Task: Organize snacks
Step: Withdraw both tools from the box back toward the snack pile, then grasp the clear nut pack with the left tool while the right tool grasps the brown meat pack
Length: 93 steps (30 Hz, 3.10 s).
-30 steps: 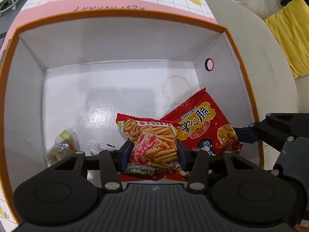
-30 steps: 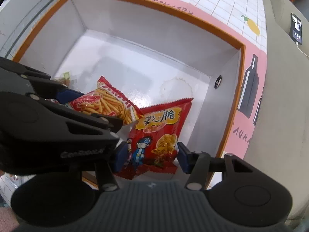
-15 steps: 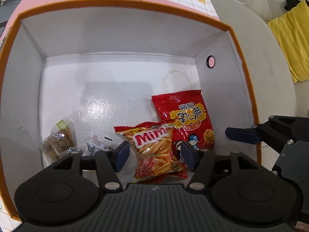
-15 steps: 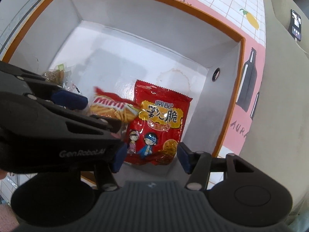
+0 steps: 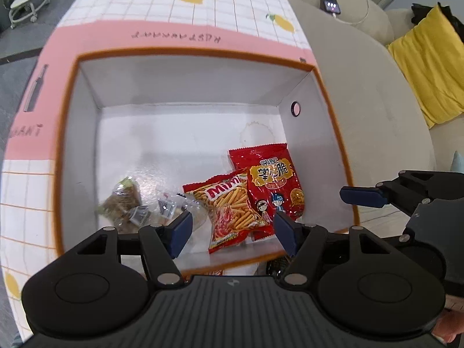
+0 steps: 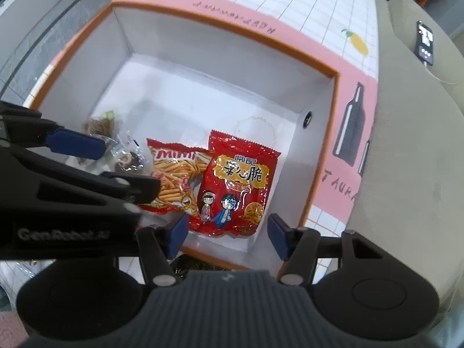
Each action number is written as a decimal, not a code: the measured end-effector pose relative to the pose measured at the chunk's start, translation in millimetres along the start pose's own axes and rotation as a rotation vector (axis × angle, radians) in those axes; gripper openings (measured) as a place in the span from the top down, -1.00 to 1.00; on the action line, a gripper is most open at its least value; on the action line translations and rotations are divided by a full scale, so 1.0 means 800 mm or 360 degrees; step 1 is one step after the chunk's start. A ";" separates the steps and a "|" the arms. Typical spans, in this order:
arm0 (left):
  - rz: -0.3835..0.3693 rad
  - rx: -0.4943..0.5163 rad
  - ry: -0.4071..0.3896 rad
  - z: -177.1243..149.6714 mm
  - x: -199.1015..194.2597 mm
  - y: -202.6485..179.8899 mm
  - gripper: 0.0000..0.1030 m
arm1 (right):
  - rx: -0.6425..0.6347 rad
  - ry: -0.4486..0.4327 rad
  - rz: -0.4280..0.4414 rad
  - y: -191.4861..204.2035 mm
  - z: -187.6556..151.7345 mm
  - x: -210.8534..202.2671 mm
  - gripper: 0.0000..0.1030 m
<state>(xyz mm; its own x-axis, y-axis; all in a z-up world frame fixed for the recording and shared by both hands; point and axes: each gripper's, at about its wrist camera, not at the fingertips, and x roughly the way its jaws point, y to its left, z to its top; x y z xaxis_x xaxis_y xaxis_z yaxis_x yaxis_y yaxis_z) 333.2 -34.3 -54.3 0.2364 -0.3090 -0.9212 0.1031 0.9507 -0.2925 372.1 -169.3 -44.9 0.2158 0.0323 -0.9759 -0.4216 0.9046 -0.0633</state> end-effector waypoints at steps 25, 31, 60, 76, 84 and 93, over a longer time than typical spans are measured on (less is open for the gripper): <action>0.0164 0.0426 -0.0747 -0.178 -0.161 -0.033 -0.46 | 0.0109 -0.0640 -0.0126 0.061 -0.174 -0.121 -0.18; 0.0193 0.0422 -0.0843 -0.226 -0.161 -0.014 -0.46 | 0.0196 -0.0832 -0.0095 0.091 -0.233 -0.121 -0.18; 0.0212 -0.0042 -0.0520 -0.236 -0.011 0.117 -0.37 | 0.0587 -0.0765 0.0188 0.159 -0.238 0.037 -0.18; 0.0185 -0.0079 -0.0521 -0.210 0.031 0.122 -0.29 | 0.0510 -0.0708 0.0169 0.161 -0.192 0.090 -0.18; 0.0306 0.0128 -0.0501 -0.213 0.045 0.099 -0.51 | 0.0471 -0.0678 0.0189 0.169 -0.189 0.105 -0.21; 0.0231 0.0038 -0.0358 -0.209 0.037 0.098 -0.31 | 0.0450 -0.0679 0.0121 0.161 -0.200 0.096 0.30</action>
<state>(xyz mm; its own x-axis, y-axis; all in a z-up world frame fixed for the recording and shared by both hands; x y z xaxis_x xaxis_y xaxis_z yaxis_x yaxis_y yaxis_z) 186.4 35.3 -147.2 0.4591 -0.1698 -0.8720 0.0745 0.9855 -0.1527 193.6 -118.3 -161.1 0.5585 0.2195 -0.8000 -0.2084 0.9706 0.1208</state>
